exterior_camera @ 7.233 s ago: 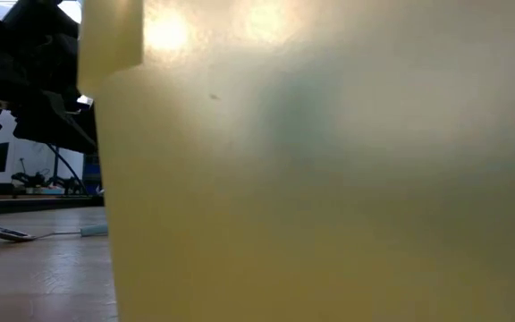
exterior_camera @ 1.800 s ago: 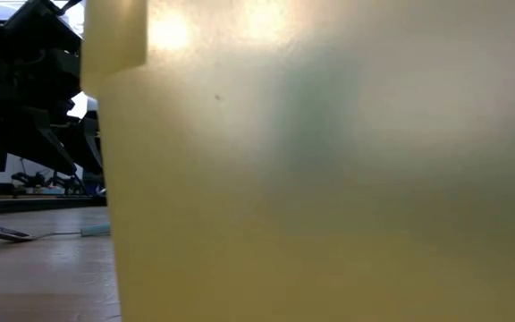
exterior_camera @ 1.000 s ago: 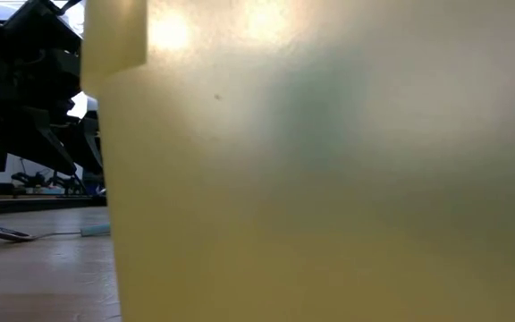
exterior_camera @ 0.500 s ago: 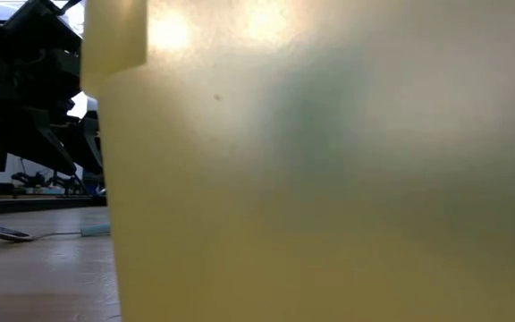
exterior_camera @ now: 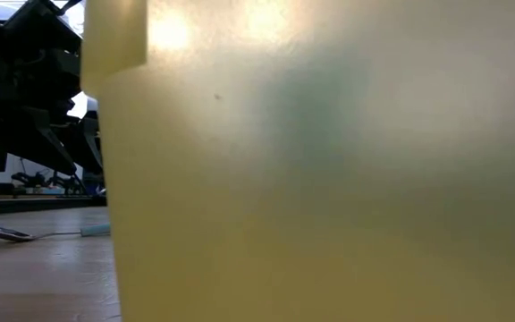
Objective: Pick & Place Food Item
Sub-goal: Put the light blue spoon into the yellow bin
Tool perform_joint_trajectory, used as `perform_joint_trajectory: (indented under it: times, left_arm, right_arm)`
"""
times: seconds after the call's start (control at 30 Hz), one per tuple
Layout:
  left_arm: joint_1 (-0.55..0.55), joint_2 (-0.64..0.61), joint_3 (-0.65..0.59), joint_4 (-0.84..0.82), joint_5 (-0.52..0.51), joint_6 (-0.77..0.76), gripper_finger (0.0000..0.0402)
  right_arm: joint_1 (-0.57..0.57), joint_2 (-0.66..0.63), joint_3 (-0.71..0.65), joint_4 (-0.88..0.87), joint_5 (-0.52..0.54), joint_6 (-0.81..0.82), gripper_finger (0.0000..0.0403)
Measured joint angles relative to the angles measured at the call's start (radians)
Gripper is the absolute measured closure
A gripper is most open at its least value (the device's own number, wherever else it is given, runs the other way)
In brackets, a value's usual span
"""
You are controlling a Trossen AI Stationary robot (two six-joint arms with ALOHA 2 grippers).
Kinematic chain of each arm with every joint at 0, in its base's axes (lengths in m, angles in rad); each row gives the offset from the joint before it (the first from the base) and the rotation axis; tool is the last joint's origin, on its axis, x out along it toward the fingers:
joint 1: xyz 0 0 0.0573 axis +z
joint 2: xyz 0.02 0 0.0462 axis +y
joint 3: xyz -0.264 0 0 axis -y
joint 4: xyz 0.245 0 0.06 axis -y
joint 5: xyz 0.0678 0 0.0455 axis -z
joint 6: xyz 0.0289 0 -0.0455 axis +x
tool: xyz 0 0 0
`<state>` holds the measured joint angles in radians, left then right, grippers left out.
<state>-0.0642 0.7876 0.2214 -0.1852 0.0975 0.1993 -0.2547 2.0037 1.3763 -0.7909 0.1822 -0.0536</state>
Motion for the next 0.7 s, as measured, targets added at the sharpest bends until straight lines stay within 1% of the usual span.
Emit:
perform_joint_trajectory:
  times: [0.2,0.47,0.57,0.7]
  left_arm:
    - [0.0,0.0,0.0,0.0,0.0,0.0,0.0228]
    - [0.0,0.0,0.0,0.0,0.0,0.001,0.0228]
    - [0.0,0.0,0.0,0.0,0.0,0.003,0.0228]
    - [0.0,0.0,0.0,0.0,0.0,0.002,0.0228]
  right_arm:
    - [0.006,0.0,0.025,-0.012,0.055,-0.027,0.0221]
    - [-0.034,-0.002,0.092,-0.017,0.08,-0.071,0.0221]
    - [-0.058,-0.002,0.093,-0.018,0.076,-0.123,0.0221]
    - [-0.087,0.0,0.085,-0.018,0.009,-0.182,0.0221]
